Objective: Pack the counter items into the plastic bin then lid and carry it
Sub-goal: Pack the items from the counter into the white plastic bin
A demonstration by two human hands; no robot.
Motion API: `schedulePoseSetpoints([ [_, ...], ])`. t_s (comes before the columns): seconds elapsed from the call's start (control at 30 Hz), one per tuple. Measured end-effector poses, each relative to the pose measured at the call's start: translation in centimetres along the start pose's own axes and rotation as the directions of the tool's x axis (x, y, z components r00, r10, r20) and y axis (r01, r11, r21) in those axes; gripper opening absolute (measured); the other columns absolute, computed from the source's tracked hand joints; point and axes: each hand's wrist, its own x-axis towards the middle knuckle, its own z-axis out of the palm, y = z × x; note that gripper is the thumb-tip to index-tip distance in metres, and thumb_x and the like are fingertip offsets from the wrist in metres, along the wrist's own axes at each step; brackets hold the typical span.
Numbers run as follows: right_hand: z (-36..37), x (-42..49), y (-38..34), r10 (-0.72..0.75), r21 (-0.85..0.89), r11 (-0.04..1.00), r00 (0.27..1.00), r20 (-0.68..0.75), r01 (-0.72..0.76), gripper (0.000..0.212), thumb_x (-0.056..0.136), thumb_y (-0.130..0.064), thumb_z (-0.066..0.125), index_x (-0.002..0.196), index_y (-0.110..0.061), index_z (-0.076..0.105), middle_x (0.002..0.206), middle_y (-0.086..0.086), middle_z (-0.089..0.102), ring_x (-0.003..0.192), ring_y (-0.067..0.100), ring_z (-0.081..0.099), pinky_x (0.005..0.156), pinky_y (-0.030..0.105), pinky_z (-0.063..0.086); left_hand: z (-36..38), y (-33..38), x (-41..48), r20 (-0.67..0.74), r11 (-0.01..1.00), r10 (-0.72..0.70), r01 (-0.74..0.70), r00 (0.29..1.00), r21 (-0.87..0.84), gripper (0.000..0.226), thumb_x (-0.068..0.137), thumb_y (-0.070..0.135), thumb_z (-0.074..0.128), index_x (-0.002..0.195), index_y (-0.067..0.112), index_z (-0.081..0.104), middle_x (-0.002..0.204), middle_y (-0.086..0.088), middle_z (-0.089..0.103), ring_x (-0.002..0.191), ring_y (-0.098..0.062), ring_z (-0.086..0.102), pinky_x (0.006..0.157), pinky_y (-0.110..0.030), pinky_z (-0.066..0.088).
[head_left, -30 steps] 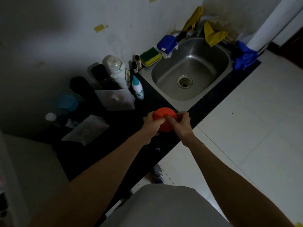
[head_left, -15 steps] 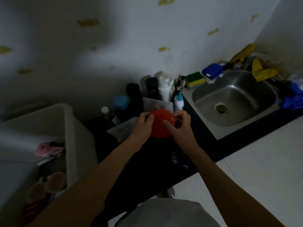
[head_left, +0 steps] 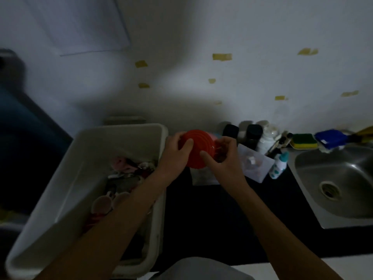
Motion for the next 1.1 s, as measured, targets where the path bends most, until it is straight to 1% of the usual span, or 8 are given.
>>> schedulePoseSetpoints([
  [0.17,4.2,0.0,-2.0,-0.021,0.031,0.999,0.989,0.145,0.017,0.052,0.083,-0.022,0.077,0.12,-0.021,0.041,0.118,-0.002,0.055,0.1,0.002,0.061,0.082,0.02,0.054,-5.0,-0.1,-0.6,-0.054,0.996,0.031,-0.036,0.998,-0.082,0.024,0.098,0.023,0.056,0.121,0.016,0.057,0.116,-0.006,0.063,0.106,-0.02,0.062,0.094,-0.035,0.051],
  [0.33,8.1,-0.1,-3.1,-0.037,-0.004,0.999,0.949,0.312,0.04,0.051,0.082,-0.031,0.077,0.12,-0.034,0.043,0.121,-0.004,0.054,0.104,0.004,0.061,0.083,0.021,0.055,-10.0,-2.3,-1.5,-0.119,0.992,-0.023,0.008,0.993,-0.123,0.02,0.102,0.021,0.048,0.121,0.022,0.055,0.102,0.009,0.061,0.09,0.0,0.058,0.076,-0.013,0.049],
  [0.47,10.9,-0.6,-3.5,-0.028,-0.052,0.997,0.902,0.43,0.056,0.053,0.08,-0.034,0.078,0.121,-0.032,0.044,0.12,-0.006,0.055,0.104,0.005,0.063,0.081,0.023,0.057,-13.3,-4.5,-2.6,-0.121,0.977,-0.131,0.108,0.984,-0.181,0.029,0.103,0.021,0.045,0.129,0.016,0.055,0.118,-0.004,0.063,0.098,-0.012,0.061,0.075,-0.02,0.051],
  [0.57,12.5,-0.9,-3.6,-0.022,-0.113,0.99,0.871,0.49,0.089,0.059,0.078,-0.036,0.079,0.124,-0.032,0.042,0.125,-0.003,0.05,0.106,0.009,0.061,0.082,0.026,0.058,-14.8,-5.5,-3.3,-0.097,0.95,-0.203,0.171,0.974,-0.262,0.031,0.104,0.015,0.041,0.132,0.012,0.052,0.12,-0.009,0.059,0.093,-0.009,0.058,0.056,-0.012,0.05],
  [0.73,14.5,-1.7,-3.1,0.009,-0.327,0.909,0.77,0.638,0.259,0.089,0.071,-0.033,0.084,0.141,-0.04,0.029,0.145,-0.011,0.02,0.123,0.004,0.037,0.077,0.006,0.046,-16.9,-8.0,-3.5,-0.008,0.928,-0.257,0.245,0.966,-0.282,0.029,0.104,0.019,0.04,0.13,0.017,0.053,0.117,-0.002,0.06,0.097,-0.01,0.057,0.069,-0.017,0.046],
  [0.83,15.6,-2.3,-2.7,0.068,-0.416,0.852,0.719,0.692,0.32,0.098,0.07,-0.036,0.085,0.145,-0.041,0.022,0.149,-0.012,0.016,0.128,0.009,0.032,0.093,0.018,0.044,-17.0,-9.3,-4.0,0.102,0.908,-0.289,0.306,0.952,-0.285,0.025,0.105,0.022,0.037,0.127,0.025,0.049,0.107,0.006,0.056,0.086,0.002,0.053,0.063,-0.011,0.046],
  [0.93,16.5,-2.9,-2.1,0.169,-0.509,0.788,0.674,0.719,0.346,0.105,0.07,-0.037,0.084,0.148,-0.042,0.015,0.15,-0.006,0.021,0.132,0.017,0.036,0.105,0.038,0.043,-17.1,-10.7,-4.3,0.195,0.883,-0.325,0.371,0.926,-0.289,0.033,0.105,0.023,0.037,0.136,0.017,0.047,0.118,-0.002,0.054,0.093,-0.007,0.056,0.062,-0.012,0.047],
  [1.1,17.6,-3.5,-1.8,0.204,-0.633,0.638,0.696,0.689,0.439,0.109,0.068,-0.047,0.083,0.149,-0.045,0.01,0.152,-0.005,0.025,0.135,0.026,0.032,0.108,0.047,0.039,-17.1,-11.5,-4.5,0.274,0.83,-0.365,0.445,0.889,-0.336,0.037,0.105,0.024,0.036,0.14,0.015,0.045,0.131,-0.01,0.053,0.097,-0.015,0.055,0.07,-0.022,0.047],
])
